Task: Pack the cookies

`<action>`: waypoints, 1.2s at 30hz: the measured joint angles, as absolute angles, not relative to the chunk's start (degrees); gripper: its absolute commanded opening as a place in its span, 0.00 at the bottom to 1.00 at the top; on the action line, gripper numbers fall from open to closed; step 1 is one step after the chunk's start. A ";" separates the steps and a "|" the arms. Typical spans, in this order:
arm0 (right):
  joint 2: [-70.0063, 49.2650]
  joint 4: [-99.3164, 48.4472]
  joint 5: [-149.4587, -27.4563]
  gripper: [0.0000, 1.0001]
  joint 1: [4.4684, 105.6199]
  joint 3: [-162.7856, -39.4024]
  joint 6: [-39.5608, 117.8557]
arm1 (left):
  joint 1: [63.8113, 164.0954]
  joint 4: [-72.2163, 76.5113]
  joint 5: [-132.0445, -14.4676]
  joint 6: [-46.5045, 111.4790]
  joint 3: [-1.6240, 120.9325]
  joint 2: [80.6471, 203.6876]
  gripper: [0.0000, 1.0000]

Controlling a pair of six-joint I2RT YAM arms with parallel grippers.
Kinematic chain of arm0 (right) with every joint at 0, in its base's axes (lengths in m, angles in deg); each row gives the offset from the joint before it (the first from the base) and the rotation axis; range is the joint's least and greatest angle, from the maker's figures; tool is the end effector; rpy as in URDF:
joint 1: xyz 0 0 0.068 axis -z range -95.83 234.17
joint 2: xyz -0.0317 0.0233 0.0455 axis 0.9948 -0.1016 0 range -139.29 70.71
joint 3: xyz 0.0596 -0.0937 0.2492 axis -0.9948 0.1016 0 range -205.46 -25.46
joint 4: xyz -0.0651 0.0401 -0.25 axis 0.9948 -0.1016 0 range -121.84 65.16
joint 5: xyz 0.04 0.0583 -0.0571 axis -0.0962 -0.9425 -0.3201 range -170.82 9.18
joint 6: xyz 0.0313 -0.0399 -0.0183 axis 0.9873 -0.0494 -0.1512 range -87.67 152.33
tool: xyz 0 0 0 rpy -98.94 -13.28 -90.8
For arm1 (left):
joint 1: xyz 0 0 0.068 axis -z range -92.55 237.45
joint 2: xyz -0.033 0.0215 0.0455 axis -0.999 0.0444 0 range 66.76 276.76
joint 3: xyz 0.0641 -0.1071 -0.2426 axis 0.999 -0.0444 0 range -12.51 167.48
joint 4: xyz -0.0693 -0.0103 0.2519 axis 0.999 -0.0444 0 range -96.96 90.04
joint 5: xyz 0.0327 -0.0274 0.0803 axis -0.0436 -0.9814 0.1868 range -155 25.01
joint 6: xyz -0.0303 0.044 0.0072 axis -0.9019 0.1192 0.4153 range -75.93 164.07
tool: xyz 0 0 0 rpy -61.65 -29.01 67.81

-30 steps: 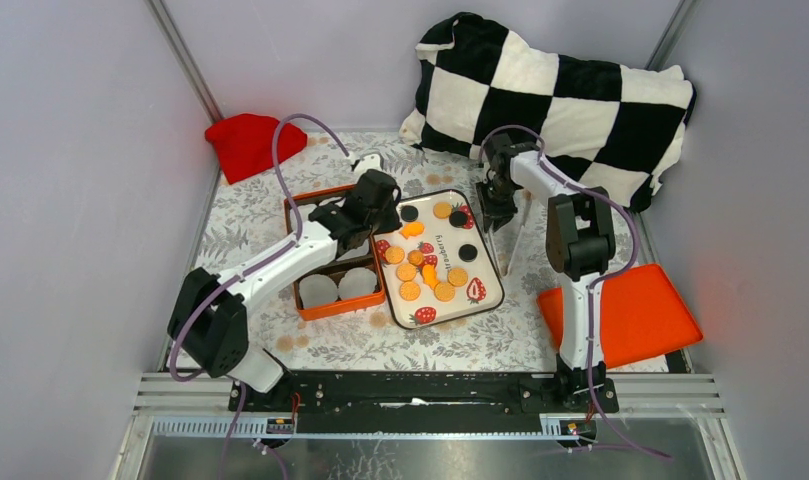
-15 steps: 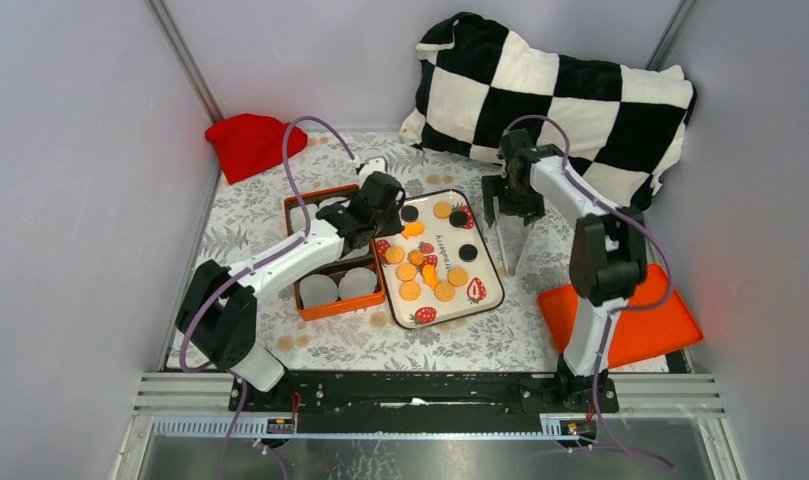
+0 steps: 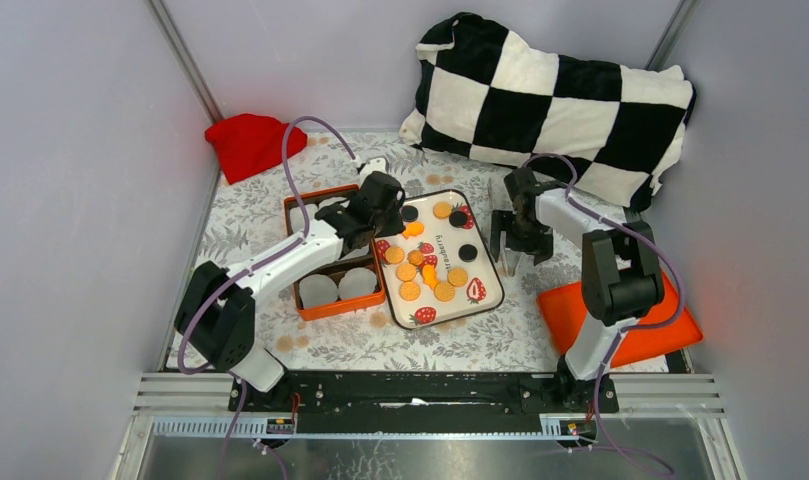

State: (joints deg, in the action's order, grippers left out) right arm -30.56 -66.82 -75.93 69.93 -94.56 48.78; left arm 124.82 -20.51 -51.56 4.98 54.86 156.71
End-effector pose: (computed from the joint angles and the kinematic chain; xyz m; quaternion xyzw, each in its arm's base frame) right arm 0.3311 0.0809 0.1874 0.0249 0.9893 -0.0042 0.1440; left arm 0.2818 -0.2048 0.2646 -0.0602 0.9104 -0.1601 0.3767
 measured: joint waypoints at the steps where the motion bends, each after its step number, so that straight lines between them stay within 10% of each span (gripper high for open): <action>1: -31.55 -66.18 -76.00 1.00 69.93 -94.50 49.39 | 124.82 -20.51 -51.56 4.98 54.84 156.58 0.30; 13: -43.18 -63.43 -75.04 0.99 70.83 -103.52 54.88 | 124.82 -19.99 -51.52 5.02 53.74 155.10 0.30; 21: -44.88 -62.90 -73.90 0.48 70.81 -105.84 56.21 | 124.82 -19.59 -51.54 5.02 52.80 155.10 0.30; 36: -36.86 -66.38 -71.19 0.51 70.15 -103.74 53.06 | 124.82 -19.57 -51.72 5.00 52.80 154.75 0.31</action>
